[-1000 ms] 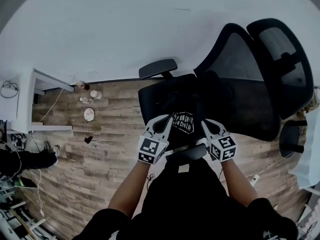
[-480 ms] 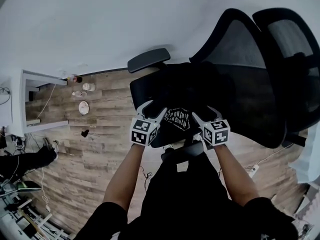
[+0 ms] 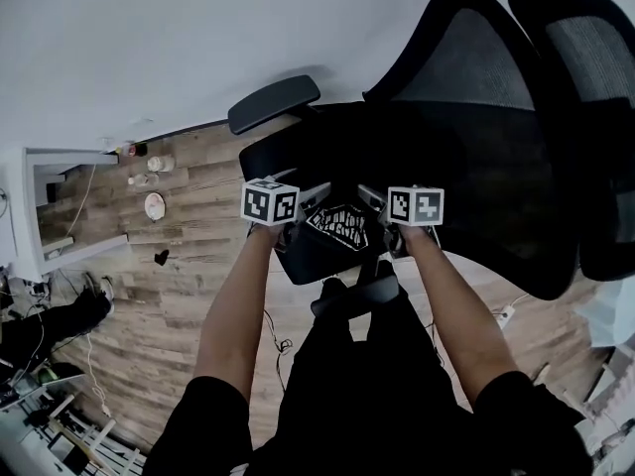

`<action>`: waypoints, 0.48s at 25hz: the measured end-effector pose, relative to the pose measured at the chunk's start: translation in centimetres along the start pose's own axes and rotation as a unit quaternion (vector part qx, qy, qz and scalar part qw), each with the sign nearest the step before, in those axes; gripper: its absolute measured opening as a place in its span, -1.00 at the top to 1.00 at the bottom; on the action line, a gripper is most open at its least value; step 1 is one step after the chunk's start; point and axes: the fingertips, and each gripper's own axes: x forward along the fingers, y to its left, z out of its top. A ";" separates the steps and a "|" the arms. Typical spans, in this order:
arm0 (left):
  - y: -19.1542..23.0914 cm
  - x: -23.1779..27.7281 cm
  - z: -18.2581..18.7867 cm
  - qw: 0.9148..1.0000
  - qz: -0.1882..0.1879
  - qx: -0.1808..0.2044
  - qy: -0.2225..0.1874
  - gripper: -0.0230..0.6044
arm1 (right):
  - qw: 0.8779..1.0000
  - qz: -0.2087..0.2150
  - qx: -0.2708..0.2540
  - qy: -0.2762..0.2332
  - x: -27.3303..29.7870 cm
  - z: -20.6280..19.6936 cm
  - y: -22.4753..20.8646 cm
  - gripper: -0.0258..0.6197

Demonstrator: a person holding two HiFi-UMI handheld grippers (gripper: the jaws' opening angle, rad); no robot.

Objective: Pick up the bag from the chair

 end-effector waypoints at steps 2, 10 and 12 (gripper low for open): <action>0.3 1.2 -0.2 0.999 -0.018 -0.036 0.011 -0.30 | 1.000 -0.005 0.017 0.024 1.5 -0.4 -0.5 -0.38; 0.0 4.2 -2.2 0.998 -0.001 -0.035 0.050 0.25 | 0.997 -0.025 0.031 0.069 4.0 -1.4 -1.7 0.12; -0.2 4.5 -2.7 0.998 0.007 -0.021 0.051 0.41 | 0.997 -0.027 0.015 0.076 4.1 -1.6 -1.6 0.25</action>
